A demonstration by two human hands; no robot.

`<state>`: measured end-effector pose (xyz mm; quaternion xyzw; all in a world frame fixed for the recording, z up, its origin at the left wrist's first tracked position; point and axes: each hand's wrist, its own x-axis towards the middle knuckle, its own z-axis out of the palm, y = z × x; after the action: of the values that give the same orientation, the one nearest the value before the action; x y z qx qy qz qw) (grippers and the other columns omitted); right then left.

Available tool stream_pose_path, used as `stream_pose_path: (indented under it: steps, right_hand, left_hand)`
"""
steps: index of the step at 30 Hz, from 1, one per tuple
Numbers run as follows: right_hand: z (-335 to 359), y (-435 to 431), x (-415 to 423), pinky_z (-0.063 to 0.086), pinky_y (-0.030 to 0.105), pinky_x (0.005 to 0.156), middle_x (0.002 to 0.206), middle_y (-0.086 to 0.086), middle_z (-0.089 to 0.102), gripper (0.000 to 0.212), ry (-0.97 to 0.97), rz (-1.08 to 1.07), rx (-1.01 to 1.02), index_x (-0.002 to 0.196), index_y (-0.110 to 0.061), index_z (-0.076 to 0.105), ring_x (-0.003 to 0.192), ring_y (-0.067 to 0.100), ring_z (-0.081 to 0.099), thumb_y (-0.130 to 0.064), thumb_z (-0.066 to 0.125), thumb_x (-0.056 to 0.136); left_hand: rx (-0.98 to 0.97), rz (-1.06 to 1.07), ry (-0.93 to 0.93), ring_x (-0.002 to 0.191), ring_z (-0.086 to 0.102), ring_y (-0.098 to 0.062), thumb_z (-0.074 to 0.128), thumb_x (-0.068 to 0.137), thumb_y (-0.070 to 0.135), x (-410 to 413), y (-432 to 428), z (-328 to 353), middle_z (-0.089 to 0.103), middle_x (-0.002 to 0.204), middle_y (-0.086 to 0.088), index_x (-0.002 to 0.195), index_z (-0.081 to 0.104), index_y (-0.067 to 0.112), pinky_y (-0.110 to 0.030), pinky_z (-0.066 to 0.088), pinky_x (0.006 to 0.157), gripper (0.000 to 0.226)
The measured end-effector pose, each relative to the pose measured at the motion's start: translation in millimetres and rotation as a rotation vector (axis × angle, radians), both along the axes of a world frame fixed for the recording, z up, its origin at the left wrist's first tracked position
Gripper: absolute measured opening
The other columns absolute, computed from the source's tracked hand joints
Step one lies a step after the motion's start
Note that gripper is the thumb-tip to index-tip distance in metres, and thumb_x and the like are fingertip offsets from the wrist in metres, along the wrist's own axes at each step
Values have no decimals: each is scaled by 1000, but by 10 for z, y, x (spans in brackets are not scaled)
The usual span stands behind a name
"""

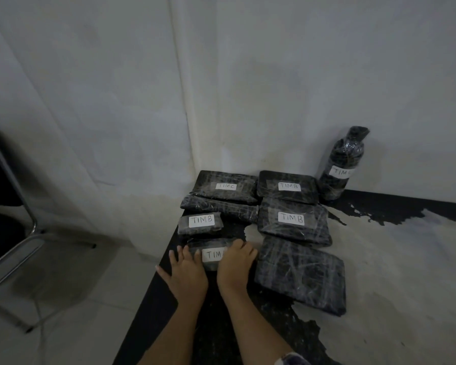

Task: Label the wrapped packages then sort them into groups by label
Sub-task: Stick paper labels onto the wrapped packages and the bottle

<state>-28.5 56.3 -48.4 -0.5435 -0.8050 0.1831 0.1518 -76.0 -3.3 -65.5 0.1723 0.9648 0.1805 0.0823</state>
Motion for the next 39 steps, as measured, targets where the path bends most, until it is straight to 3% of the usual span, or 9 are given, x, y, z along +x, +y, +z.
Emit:
stream_pose_path:
  steps: [2, 7, 11, 13, 16, 24, 32, 37, 39]
  right_hand:
    - [65, -18, -25, 54, 44, 69, 79, 24, 63, 32, -2, -61, 12, 84, 8, 63, 74, 37, 62, -5, 83, 63]
    - [7, 23, -58, 38, 41, 97, 114, 21, 53, 42, -14, -12, -157, 113, 3, 51, 108, 34, 47, -35, 41, 99]
    - [108, 65, -68, 54, 36, 64, 73, 19, 63, 34, -80, -24, 14, 74, 0, 62, 67, 29, 62, -25, 84, 68]
    - [72, 110, -57, 49, 37, 82, 97, 20, 60, 18, -149, 77, -20, 95, 1, 59, 89, 30, 58, -15, 62, 89]
    - [-28, 175, -48, 38, 38, 94, 113, 19, 51, 26, -223, 192, -1, 112, 2, 52, 108, 31, 46, 1, 33, 95]
    - [-52, -2, 55, 35, 37, 105, 133, 24, 36, 44, -288, 188, 8, 137, 11, 28, 120, 34, 37, -8, 34, 97]
    - [113, 15, 149, 37, 37, 103, 129, 25, 41, 31, -473, 355, 34, 122, 5, 49, 118, 34, 40, -4, 44, 94]
    - [194, -168, 226, 19, 41, 117, 148, 35, 21, 57, -388, 378, 15, 142, 16, 10, 138, 41, 23, -7, 37, 98]
    - [218, -317, 280, 18, 44, 118, 149, 31, 19, 56, -296, 417, 29, 144, 10, 13, 139, 42, 19, -9, 38, 97]
  left_hand:
    - [37, 25, -5, 146, 15, -20, 27, 99, 42, 7, 10, -20, 30, 154, -5, 144, 32, 12, -57, -1, 115, 55]
    - [4, 23, 19, 146, 15, -21, 26, 91, 63, -4, 23, -66, 29, 155, -5, 144, 32, 12, -56, 1, 115, 74]
    - [-2, 43, 38, 145, 22, -20, 26, 93, 59, -28, 41, -55, 34, 152, -4, 140, 40, 13, -55, 6, 115, 67]
    - [7, 56, 41, 144, 25, -20, 27, 96, 52, -38, 52, -32, 38, 150, -5, 137, 45, 14, -54, 7, 115, 59]
    - [2, 41, 35, 144, 24, -17, 26, 99, 40, -52, 39, -39, 37, 151, -2, 135, 48, 19, -53, 9, 115, 47]
    - [93, -53, 19, 146, 14, -14, 27, 98, 46, -121, -127, -118, 25, 156, 1, 144, 33, 19, -49, 5, 116, 54]
    - [-33, -264, -108, 147, 5, -15, 30, 93, 58, -289, -302, -24, 7, 160, 0, 148, 20, 14, -47, 7, 117, 71]
    - [19, -253, -221, 147, 7, -22, 25, 94, 58, -284, -325, 84, 0, 160, -9, 148, 17, 3, -45, 8, 118, 78]
    - [183, -223, -245, 142, 23, -30, 33, 96, 48, -254, -409, 102, 15, 156, -15, 143, 29, -3, -42, 22, 115, 70]
